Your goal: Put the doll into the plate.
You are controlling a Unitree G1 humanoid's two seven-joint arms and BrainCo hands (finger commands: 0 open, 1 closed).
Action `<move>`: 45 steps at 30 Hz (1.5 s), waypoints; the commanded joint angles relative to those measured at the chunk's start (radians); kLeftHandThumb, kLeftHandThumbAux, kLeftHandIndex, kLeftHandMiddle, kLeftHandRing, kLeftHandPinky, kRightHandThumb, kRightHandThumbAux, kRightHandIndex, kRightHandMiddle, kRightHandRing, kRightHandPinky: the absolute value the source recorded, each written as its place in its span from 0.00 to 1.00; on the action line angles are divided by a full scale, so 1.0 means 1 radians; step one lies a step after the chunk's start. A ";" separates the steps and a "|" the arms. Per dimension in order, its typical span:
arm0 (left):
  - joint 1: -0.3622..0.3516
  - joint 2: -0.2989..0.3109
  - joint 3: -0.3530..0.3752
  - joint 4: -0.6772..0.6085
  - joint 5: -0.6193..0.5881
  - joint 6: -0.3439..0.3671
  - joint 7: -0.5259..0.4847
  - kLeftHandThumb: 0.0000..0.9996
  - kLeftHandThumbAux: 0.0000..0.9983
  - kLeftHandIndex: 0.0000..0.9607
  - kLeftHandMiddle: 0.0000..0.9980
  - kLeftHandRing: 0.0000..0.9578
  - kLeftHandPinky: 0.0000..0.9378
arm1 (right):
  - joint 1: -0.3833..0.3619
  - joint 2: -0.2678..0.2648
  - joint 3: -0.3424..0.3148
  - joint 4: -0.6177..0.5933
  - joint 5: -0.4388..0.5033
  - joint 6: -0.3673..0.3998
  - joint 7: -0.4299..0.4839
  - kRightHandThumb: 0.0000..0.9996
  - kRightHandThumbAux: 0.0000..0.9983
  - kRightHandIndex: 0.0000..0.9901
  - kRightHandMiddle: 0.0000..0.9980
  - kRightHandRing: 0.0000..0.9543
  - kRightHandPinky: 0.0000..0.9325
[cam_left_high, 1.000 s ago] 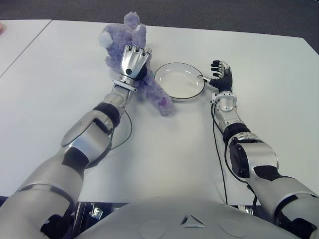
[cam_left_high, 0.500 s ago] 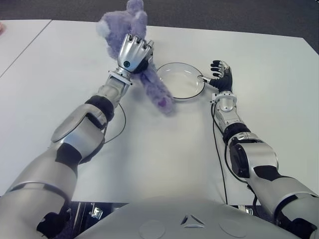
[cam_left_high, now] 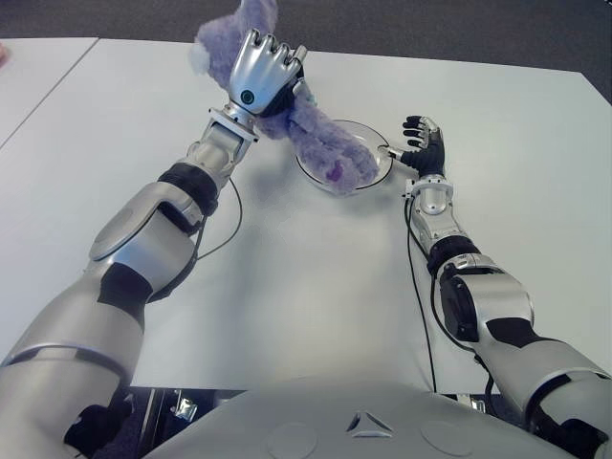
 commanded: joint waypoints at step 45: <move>-0.186 -0.318 -0.100 0.158 0.011 -0.095 -0.035 0.72 0.70 0.46 0.85 0.89 0.92 | 0.302 0.122 0.056 0.153 -0.080 0.052 -0.071 0.00 0.87 0.26 0.30 0.28 0.27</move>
